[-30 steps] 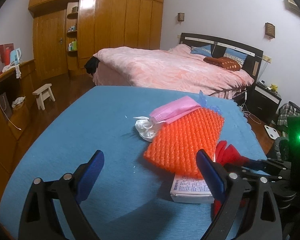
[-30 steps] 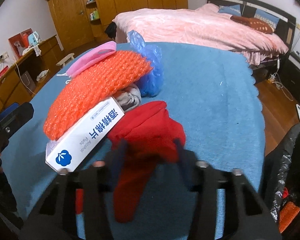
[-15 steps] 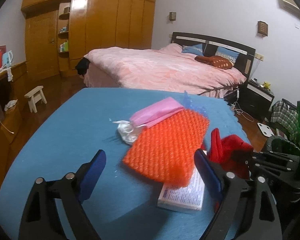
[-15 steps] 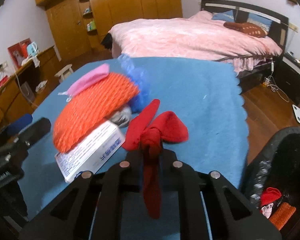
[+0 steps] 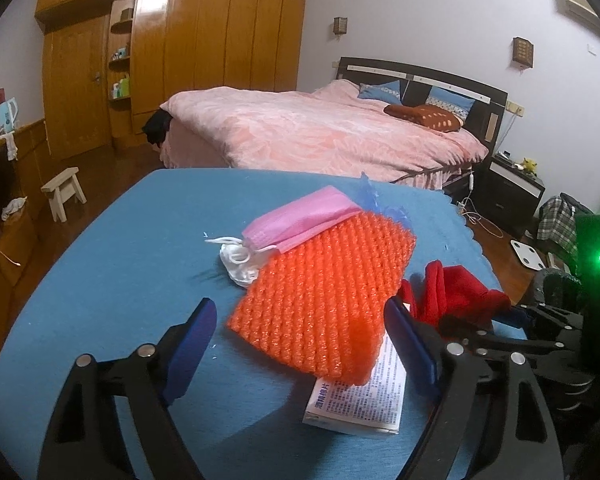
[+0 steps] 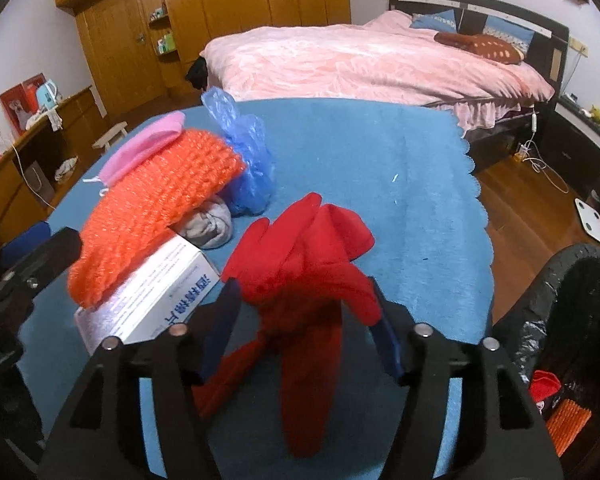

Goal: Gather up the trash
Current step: 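Grasp the orange bubble mesh with left tool while right tool holds the glove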

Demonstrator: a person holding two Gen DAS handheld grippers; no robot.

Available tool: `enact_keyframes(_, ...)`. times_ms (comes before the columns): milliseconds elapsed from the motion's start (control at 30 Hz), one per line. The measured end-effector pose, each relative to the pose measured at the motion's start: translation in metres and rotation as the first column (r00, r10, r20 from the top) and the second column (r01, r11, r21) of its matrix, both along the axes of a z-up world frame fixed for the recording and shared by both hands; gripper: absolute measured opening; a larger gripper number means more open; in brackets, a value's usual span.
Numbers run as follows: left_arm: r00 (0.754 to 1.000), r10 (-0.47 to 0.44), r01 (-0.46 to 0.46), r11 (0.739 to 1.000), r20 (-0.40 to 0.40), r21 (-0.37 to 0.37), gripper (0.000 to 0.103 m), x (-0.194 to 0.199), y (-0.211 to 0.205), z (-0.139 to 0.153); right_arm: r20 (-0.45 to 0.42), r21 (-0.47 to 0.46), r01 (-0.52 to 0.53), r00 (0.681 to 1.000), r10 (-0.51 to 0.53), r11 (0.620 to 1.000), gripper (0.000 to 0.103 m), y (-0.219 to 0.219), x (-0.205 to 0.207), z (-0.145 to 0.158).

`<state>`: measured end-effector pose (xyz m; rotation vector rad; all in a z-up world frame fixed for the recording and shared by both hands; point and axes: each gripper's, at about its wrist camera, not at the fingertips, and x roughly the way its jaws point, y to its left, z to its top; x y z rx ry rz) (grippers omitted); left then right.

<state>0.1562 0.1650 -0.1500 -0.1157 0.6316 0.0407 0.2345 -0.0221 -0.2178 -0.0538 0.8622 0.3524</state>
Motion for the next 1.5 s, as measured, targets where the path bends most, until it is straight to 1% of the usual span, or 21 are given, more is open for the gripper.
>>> enact_keyframes(100,1.0,0.0,0.0,1.0,-0.002,0.0,0.084,0.002,0.0,-0.002,-0.039,-0.002,0.001,0.999,-0.001,1.0,0.068,0.002,0.007,-0.007)
enact_keyframes(133,1.0,-0.001,0.001,1.0,-0.003,0.001,0.084,0.002,0.0,-0.002,-0.054,0.0,-0.005,0.999,0.005,1.0,0.061,0.002,0.009,-0.01)
enact_keyframes(167,1.0,-0.003,0.003,1.0,-0.005,0.0,0.084,0.003,0.0,-0.003,-0.06,-0.001,-0.007,0.998,0.007,1.0,0.05,0.002,0.009,-0.011)
enact_keyframes(200,1.0,-0.004,0.004,1.0,-0.006,-0.001,0.084,0.002,-0.001,-0.003,-0.06,0.001,-0.009,0.998,0.009,1.0,0.046,0.002,0.008,-0.011)
enact_keyframes(267,1.0,-0.006,0.006,1.0,-0.008,-0.003,0.084,0.002,-0.002,-0.004,-0.064,0.009,-0.037,0.997,0.038,0.999,0.02,0.004,0.007,-0.011)
enact_keyframes(300,1.0,-0.007,0.007,1.0,-0.009,-0.004,0.084,0.002,-0.002,-0.005,-0.064,0.01,-0.044,0.997,0.044,0.999,0.015,0.005,0.007,-0.011)
enact_keyframes(367,1.0,-0.012,0.012,1.0,-0.012,-0.007,0.084,0.003,-0.003,-0.006,-0.061,0.011,-0.051,0.997,0.052,0.999,0.011,0.006,0.005,-0.01)
enact_keyframes(567,0.999,-0.032,0.031,0.999,-0.019,-0.009,0.083,0.007,-0.009,-0.006,-0.043,0.03,-0.024,0.999,0.026,0.999,0.011,-0.003,-0.001,-0.001)
enact_keyframes(633,0.999,-0.035,0.035,0.999,-0.029,-0.007,0.08,0.01,-0.012,-0.008,-0.035,0.033,-0.023,0.999,0.024,0.999,0.011,-0.004,-0.001,0.003)
enact_keyframes(700,0.998,-0.039,0.038,0.999,-0.041,-0.008,0.068,0.013,-0.013,-0.011,-0.026,0.032,-0.025,0.999,0.026,0.999,0.011,-0.006,-0.003,0.007)
enact_keyframes(733,0.998,-0.043,0.042,0.999,-0.049,-0.015,0.065,0.015,-0.013,-0.013,-0.021,0.029,-0.027,0.999,0.028,0.999,0.011,-0.006,-0.004,0.009)
enact_keyframes(867,0.996,-0.055,0.053,0.998,-0.067,-0.034,0.04,0.018,-0.014,-0.018,-0.014,0.039,-0.026,1.0,0.027,0.999,0.011,-0.009,-0.006,0.014)
enact_keyframes(967,0.997,-0.06,0.057,0.997,-0.057,-0.045,0.029,0.015,-0.015,-0.018,-0.008,0.043,-0.03,1.0,0.03,0.999,0.011,-0.01,-0.006,0.018)
enact_keyframes(1000,0.997,-0.061,0.059,0.997,-0.053,-0.043,0.02,0.014,-0.016,-0.017,-0.004,0.043,-0.032,0.999,0.033,0.999,0.011,-0.01,-0.008,0.019)
enact_keyframes(1067,0.996,-0.073,0.072,0.997,-0.044,-0.035,0.017,0.013,-0.019,-0.017,0.0,0.046,-0.034,0.999,0.034,0.998,0.011,-0.01,-0.01,0.021)
enact_keyframes(1133,0.996,-0.081,0.08,0.996,-0.043,-0.029,0.004,0.012,-0.021,-0.017,0.003,0.053,-0.036,0.999,0.036,0.998,0.011,-0.01,-0.011,0.024)
enact_keyframes(1167,0.996,-0.08,0.079,0.996,-0.044,-0.032,0.003,0.012,-0.02,-0.017,0.006,0.054,-0.037,0.999,0.037,0.998,0.011,-0.01,-0.012,0.025)
enact_keyframes(1267,0.997,-0.069,0.067,0.996,-0.044,-0.056,0.003,0.011,-0.016,-0.015,0.011,0.059,-0.041,0.999,0.041,0.997,0.012,-0.012,-0.013,0.028)
enact_keyframes(1333,0.997,-0.064,0.06,0.995,-0.053,-0.075,0.012,0.011,-0.013,-0.015,0.012,0.057,-0.039,0.999,0.039,0.998,0.012,-0.013,-0.014,0.028)
enact_keyframes(1400,0.997,-0.058,0.053,0.995,-0.054,-0.08,0.037,0.011,-0.011,-0.017,0.01,0.058,-0.036,0.999,0.036,0.998,0.012,-0.013,-0.014,0.028)
enact_keyframes(1500,0.996,-0.062,0.058,0.996,-0.06,-0.062,0.052,0.012,-0.014,-0.019,0.009,0.056,-0.033,0.999,0.032,0.998,0.012,-0.014,-0.013,0.028)
